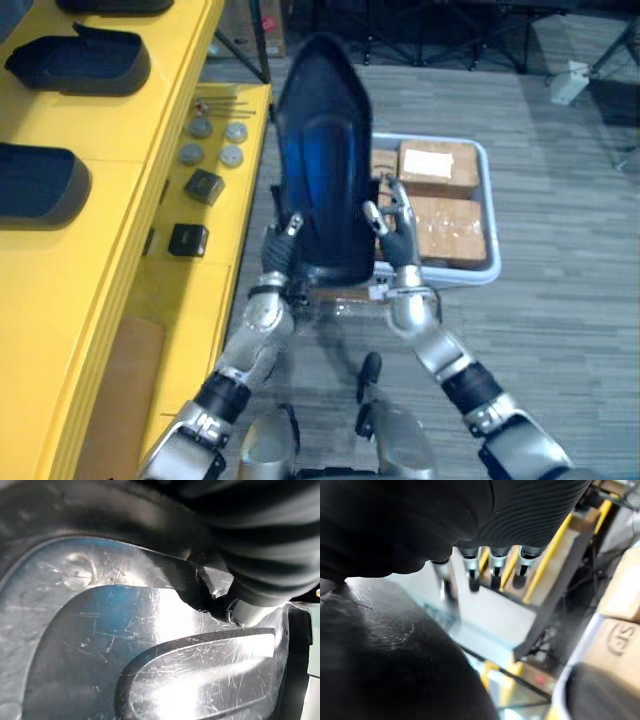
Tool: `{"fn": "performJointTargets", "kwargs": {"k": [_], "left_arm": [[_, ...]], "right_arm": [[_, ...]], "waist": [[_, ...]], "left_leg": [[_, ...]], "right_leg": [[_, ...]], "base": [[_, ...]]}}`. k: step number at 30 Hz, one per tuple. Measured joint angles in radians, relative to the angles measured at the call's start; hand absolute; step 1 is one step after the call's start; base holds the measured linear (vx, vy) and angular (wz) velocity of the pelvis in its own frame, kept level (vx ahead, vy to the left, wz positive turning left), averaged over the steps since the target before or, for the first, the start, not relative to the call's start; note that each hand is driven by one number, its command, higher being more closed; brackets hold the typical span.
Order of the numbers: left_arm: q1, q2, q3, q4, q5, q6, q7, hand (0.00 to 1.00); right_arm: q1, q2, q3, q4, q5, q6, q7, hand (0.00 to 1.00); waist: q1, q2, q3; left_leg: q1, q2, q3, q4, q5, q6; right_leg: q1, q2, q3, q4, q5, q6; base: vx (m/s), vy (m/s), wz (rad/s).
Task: Walk over and take plastic housings, then place them on the shelf
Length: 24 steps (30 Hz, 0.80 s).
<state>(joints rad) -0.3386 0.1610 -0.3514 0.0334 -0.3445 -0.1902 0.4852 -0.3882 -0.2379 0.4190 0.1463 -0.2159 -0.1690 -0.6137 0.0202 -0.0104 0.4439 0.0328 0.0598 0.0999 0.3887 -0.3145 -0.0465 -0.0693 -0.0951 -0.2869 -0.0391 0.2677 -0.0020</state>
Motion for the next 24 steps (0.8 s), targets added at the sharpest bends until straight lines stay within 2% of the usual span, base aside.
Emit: {"fn": "performJointTargets", "kwargs": {"k": [1,3,6,7,10,12,14,15,19,24], "left_arm": [[0.021,-0.017,0.02,-0.036,0.051,-0.018,0.02,1.0],[0.054,-0.049,0.071,-0.101,0.088,-0.067,0.056,1.0],[0.096,-0.084,0.191,-0.222,0.166,-0.159,0.136,1.0],[0.113,-0.088,0.235,-0.242,0.197,-0.183,0.167,1.0],[0.199,-0.094,0.26,-0.243,0.289,-0.188,0.212,1.0],[0.254,-0.099,0.259,-0.236,0.316,-0.187,0.215,1.0],[0.298,-0.102,0.264,-0.223,0.322,-0.189,0.218,1.0],[0.307,-0.102,0.268,-0.223,0.322,-0.19,0.219,1.0],[0.381,-0.12,0.288,-0.226,0.317,-0.227,0.217,1.0],[0.439,-0.149,0.293,-0.234,0.325,-0.226,0.203,1.0]], "right_arm": [[0.023,0.005,-0.017,-0.035,0.023,-0.03,0.013,0.0],[0.078,0.012,-0.082,-0.065,0.09,-0.066,0.033,0.0],[0.202,0.006,-0.264,-0.101,0.255,-0.159,0.1,0.0],[0.246,0.001,-0.311,-0.142,0.315,-0.207,0.135,0.0],[0.357,-0.003,-0.379,-0.245,0.474,-0.332,0.265,0.0],[0.42,0.004,-0.406,-0.272,0.553,-0.374,0.348,0.0],[0.493,0.032,-0.455,-0.261,0.624,-0.371,0.415,0.0],[0.509,0.044,-0.467,-0.254,0.639,-0.369,0.424,0.0],[0.655,0.126,-0.493,-0.208,0.725,-0.323,0.49,0.0],[0.717,0.158,-0.484,-0.169,0.729,-0.286,0.503,0.0]], "waist": [[0.003,-0.004,-0.002],[0.012,-0.013,-0.008],[0.015,-0.027,-0.017],[0.013,-0.028,-0.023],[-0.004,-0.028,-0.072],[-0.008,-0.028,-0.097],[-0.009,-0.028,-0.121],[-0.01,-0.027,-0.122],[-0.033,-0.015,-0.148],[-0.038,0.003,-0.167]], "left_leg": [[0.0,0.0,0.004,0.002,-0.002,0.002],[0.0,0.0,0.018,0.003,-0.003,0.003],[-0.002,0.001,0.021,-0.001,-0.004,0.004],[-0.001,0.002,0.022,-0.004,-0.003,0.003],[0.002,0.002,0.022,-0.016,-0.003,0.002],[0.018,0.001,0.028,-0.033,-0.003,0.002],[0.034,0.0,0.051,-0.048,-0.003,0.002],[0.037,0.0,0.056,-0.052,-0.003,0.003],[0.055,-0.006,0.079,-0.071,-0.005,0.008],[0.065,-0.008,0.09,-0.086,-0.004,0.009]], "right_leg": [[0.0,0.001,0.004,-0.002,-0.002,0.001],[0.0,0.005,0.011,-0.009,-0.008,0.001],[0.002,0.01,0.011,-0.022,-0.015,0.007],[0.002,0.011,0.012,-0.026,-0.014,0.008],[0.002,0.015,0.013,-0.04,0.001,0.012],[0.005,0.015,0.02,-0.04,0.004,0.013],[0.006,0.015,0.043,-0.04,0.005,0.014],[0.007,0.013,0.045,-0.04,0.004,0.016],[0.005,0.011,0.064,-0.04,-0.01,0.023],[0.003,0.01,0.069,-0.04,-0.012,0.022]], "base": [[-0.07,0.03,-0.11],[-0.08,0.026,-0.14],[-0.05,0.022,-0.07],[-0.02,0.033,-0.03],[0.03,0.045,0.01],[0.07,0.081,-0.1],[0.02,0.074,-0.24],[-0.02,0.061,-0.23],[-0.02,0.053,-0.15],[-0.01,0.034,-0.07]]}}
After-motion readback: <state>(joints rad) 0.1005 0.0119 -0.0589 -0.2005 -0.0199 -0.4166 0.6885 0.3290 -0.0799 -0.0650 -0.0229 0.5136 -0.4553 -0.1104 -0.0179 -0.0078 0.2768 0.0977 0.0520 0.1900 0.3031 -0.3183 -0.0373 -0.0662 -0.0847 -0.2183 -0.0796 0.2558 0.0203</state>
